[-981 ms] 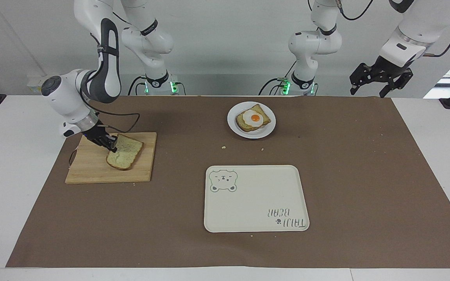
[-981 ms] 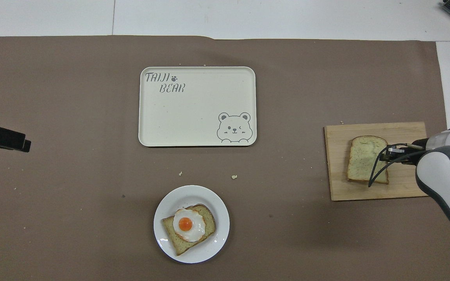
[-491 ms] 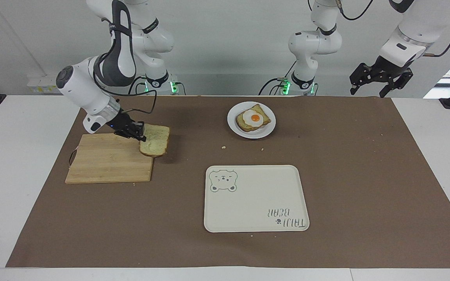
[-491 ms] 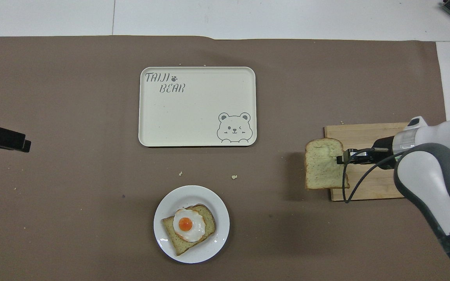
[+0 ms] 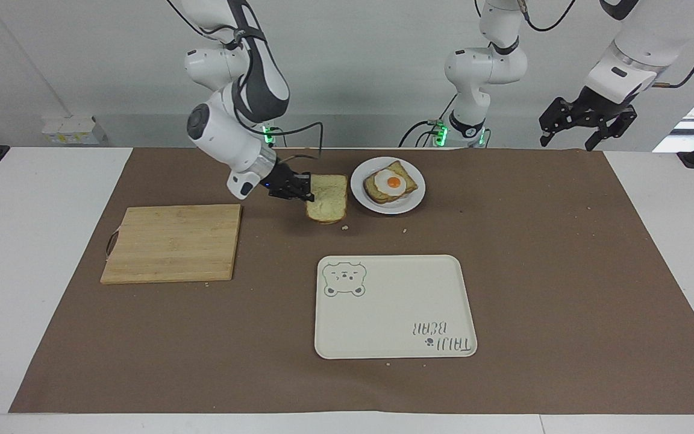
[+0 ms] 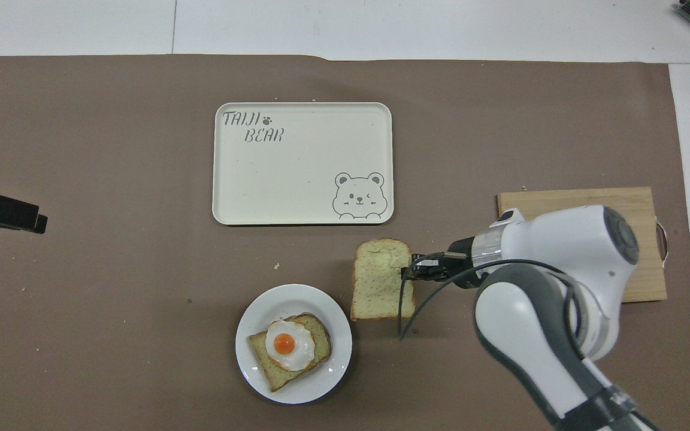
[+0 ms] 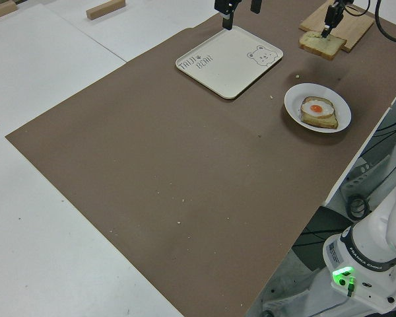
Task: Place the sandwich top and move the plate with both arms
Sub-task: 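Lift the bread with the right gripper and carry it over the plate, then lower the bread onto the egg toast and open the right gripper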
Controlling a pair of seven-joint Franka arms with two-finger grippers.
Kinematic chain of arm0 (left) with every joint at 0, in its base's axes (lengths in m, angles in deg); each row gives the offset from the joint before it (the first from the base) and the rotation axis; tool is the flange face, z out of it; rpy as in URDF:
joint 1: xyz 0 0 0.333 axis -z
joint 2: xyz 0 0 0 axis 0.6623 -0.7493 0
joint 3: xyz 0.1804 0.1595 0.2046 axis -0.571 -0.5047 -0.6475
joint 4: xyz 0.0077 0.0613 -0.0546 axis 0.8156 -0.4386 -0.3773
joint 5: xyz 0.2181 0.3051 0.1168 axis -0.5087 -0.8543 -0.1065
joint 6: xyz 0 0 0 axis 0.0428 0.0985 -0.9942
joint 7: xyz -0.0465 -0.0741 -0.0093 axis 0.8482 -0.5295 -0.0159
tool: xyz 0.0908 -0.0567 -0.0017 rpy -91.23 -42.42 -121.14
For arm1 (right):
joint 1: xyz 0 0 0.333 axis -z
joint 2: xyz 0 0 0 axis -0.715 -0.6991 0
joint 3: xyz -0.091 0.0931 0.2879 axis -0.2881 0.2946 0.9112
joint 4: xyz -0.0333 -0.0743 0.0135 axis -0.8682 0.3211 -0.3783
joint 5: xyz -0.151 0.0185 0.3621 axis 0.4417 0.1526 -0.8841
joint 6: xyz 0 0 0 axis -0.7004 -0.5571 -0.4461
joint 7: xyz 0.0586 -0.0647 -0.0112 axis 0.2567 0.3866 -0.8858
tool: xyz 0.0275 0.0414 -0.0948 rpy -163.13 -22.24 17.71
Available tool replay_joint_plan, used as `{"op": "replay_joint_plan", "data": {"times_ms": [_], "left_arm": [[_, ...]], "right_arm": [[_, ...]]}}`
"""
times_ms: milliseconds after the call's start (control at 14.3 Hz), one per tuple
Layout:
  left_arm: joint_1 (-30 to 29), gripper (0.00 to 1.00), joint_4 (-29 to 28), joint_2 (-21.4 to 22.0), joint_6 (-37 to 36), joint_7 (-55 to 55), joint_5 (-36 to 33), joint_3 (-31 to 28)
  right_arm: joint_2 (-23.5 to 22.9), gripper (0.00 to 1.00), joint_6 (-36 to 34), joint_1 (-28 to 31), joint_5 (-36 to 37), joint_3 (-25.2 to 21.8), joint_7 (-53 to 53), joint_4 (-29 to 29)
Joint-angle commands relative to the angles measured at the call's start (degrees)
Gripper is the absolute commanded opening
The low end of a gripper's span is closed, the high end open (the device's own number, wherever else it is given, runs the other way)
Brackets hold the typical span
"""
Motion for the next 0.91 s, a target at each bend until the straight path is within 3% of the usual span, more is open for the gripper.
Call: {"op": "replay_joint_plan", "data": {"times_ms": [0,140,350,491,561,631,841], "left_arm": [[-0.4,1.0,0.9,0.1,-1.4,-0.1,0.4,0.2],[-0.4,1.0,0.9,0.1,-1.4,-0.1,0.4,0.2],[-0.4,1.0,0.9,0.1,-1.4,-0.1,0.4,0.2],[-0.4,1.0,0.9,0.1,-1.4,-0.1,0.5,0.2],[-0.4,1.0,0.9,0.1,-1.4,-0.1,0.5,0.2],[-0.4,1.0,0.9,0.1,-1.4,-0.1,0.4,0.2],[-0.4,1.0,0.9,0.1,-1.4,-0.1,0.4,0.2]], "right_arm": [[2.2,0.0,6.8,-8.3,-3.5,-0.3,9.2,-3.3],[1.2,0.0,17.9,-17.9,-8.6,-0.3,14.6,-6.5],[-5.1,0.0,28.8,-26.0,-16.9,-0.3,16.0,-7.9],[-7.1,0.0,32.4,-28.2,-19.4,-0.3,15.1,-7.8],[-7.2,0.06,32.4,-28.1,-19.6,-0.3,16.0,-7.6],[-7.3,0.99,32.3,-28.1,-19.9,-0.3,17.1,-7.2],[-5.5,1.0,32.3,-27.8,-19.9,-0.4,17.9,-7.1]]}}
